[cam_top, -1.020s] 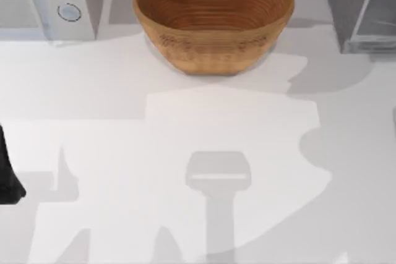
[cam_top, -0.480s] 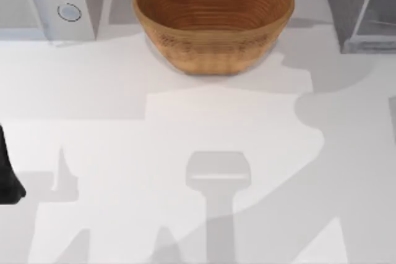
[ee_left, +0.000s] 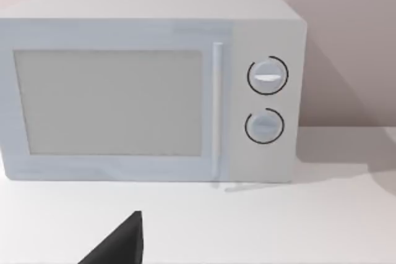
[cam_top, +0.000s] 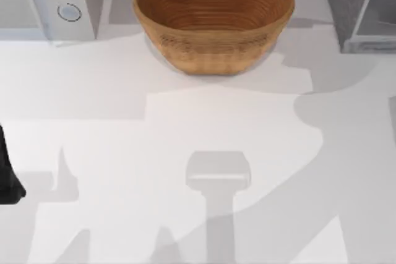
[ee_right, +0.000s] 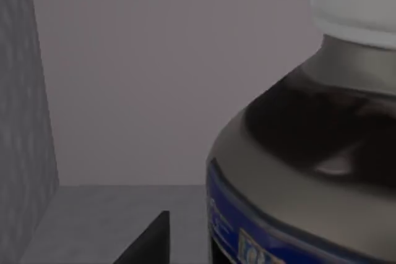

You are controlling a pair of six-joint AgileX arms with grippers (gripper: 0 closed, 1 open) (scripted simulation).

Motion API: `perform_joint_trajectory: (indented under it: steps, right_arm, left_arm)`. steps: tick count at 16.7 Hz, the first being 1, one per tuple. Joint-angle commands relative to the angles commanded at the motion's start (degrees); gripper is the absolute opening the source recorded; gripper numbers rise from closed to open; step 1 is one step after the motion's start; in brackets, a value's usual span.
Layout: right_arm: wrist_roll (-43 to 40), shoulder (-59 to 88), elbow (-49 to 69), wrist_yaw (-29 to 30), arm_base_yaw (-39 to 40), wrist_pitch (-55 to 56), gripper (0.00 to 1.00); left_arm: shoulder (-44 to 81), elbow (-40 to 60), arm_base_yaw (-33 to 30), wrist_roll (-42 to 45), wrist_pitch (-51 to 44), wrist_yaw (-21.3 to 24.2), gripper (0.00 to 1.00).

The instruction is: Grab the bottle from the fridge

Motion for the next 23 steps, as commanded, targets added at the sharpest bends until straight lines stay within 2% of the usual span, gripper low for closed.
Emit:
perform_joint_trajectory:
  steps: [9, 19, 23]
  right_arm:
    - [0.0, 0.0, 0.0, 0.0, 0.0, 0.0, 0.02]
    - [0.1, -0.3, 0.1, 0.0, -0.2, -0.2, 0.00]
    - [0.1, -3.4, 1.0, 0.0, -0.2, -4.6, 0.00]
  left_arm:
    - [0.0, 0.0, 0.0, 0.0, 0.0, 0.0, 1.00]
    - [0.0, 0.0, 0.0, 0.0, 0.0, 0.0, 1.00]
    - [0.0, 0.0, 0.0, 0.0, 0.0, 0.0, 1.00]
